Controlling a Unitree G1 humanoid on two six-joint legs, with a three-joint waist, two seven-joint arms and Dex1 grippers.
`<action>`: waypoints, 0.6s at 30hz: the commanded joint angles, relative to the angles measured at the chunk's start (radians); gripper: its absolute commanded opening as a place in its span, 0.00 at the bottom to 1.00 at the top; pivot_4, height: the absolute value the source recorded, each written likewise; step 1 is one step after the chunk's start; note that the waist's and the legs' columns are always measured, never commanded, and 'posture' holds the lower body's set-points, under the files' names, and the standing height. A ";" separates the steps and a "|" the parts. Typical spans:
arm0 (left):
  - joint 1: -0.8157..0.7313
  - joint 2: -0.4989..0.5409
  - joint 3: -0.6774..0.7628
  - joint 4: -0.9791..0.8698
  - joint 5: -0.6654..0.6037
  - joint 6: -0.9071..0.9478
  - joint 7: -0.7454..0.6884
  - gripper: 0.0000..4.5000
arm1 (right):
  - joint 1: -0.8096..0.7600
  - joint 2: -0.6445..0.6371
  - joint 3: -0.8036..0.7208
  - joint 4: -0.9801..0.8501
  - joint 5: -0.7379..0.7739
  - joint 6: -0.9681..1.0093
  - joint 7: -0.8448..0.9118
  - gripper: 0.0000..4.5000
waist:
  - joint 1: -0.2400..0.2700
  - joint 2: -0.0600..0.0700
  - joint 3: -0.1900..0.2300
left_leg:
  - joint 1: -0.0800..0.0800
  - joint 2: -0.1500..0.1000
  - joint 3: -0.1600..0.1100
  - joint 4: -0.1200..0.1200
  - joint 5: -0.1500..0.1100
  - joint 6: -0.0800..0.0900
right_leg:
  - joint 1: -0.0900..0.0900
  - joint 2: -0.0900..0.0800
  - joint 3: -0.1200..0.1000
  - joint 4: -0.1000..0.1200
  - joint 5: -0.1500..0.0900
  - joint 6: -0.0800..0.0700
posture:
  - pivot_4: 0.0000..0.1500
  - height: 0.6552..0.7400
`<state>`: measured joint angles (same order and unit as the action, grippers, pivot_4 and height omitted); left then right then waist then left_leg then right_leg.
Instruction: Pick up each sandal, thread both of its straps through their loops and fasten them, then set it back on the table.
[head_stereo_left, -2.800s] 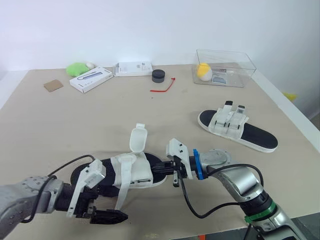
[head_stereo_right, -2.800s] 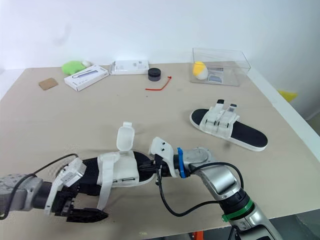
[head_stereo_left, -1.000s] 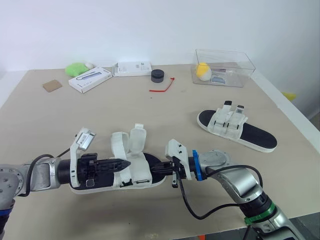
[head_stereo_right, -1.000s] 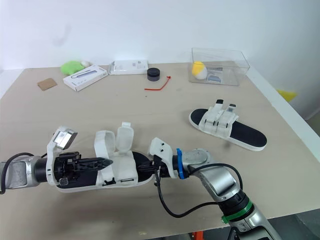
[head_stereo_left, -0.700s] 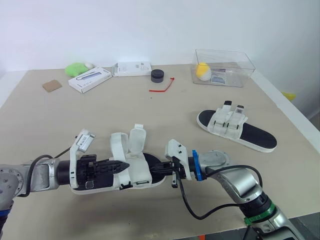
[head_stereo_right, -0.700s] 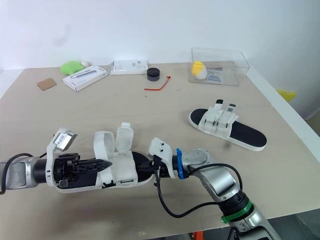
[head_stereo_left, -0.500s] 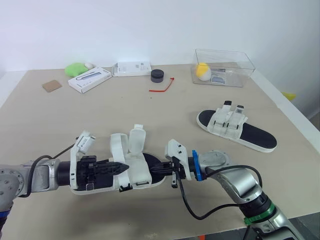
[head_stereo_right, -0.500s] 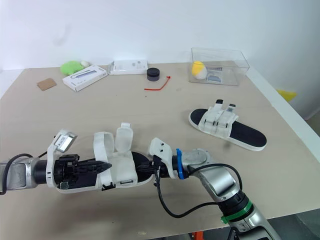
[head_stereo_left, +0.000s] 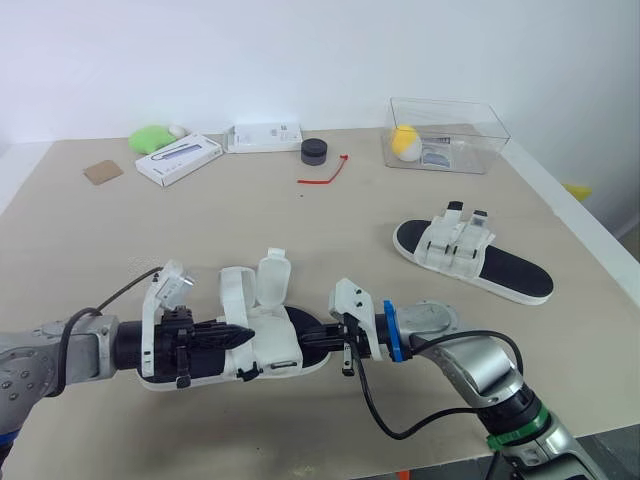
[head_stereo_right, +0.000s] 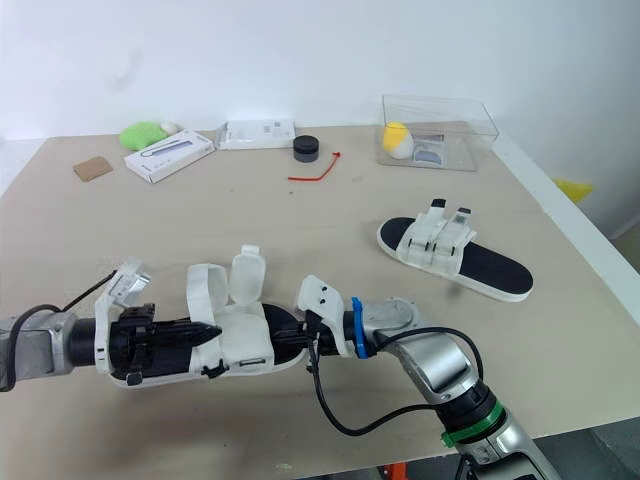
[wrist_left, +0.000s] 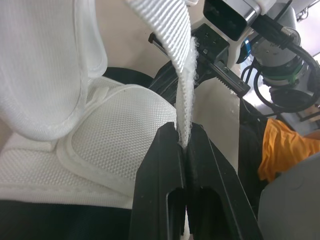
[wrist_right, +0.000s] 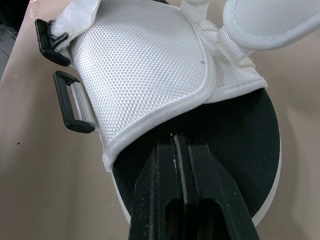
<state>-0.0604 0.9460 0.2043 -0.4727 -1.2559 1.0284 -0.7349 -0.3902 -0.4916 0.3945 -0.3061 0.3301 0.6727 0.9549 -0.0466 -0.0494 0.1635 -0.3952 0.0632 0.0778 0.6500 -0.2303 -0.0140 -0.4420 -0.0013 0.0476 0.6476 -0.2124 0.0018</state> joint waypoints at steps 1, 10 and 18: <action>0.014 0.009 0.031 -0.037 -0.007 0.001 -0.023 0.00 | 0.007 0.003 0.017 0.018 -0.009 0.009 -0.007 0.00 | 0.000 0.000 0.000 | 0.000 0.000 0.000 0.000 0.000 0.000 | 0.000 0.000 0.000 0.000 0.000 0.000 | 1.00 1.00; 0.074 0.037 -0.008 -0.121 0.043 -0.014 -0.084 0.00 | 0.008 0.009 0.016 0.021 -0.008 0.010 -0.006 0.00 | -0.001 0.000 0.000 | 0.000 0.001 0.000 -0.001 -0.001 -0.001 | 0.000 0.001 0.000 0.000 -0.001 -0.001 | 1.00 1.00; 0.111 0.040 -0.059 -0.145 0.177 -0.079 -0.111 0.00 | 0.010 0.009 0.016 0.017 -0.006 0.014 -0.008 0.00 | -0.001 0.000 0.000 | 0.003 0.000 0.001 -0.007 -0.001 -0.001 | 0.000 0.001 0.001 0.000 -0.003 -0.003 | 1.00 1.00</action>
<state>0.0311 0.9694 0.1716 -0.5867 -1.1110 0.9447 -0.8259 -0.3900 -0.4785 0.4002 -0.3054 0.3316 0.6725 0.9569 -0.0476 -0.0495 0.1634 -0.3915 0.0635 0.0787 0.6429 -0.2310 -0.0152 -0.4419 -0.0002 0.0489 0.6475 -0.2155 -0.0012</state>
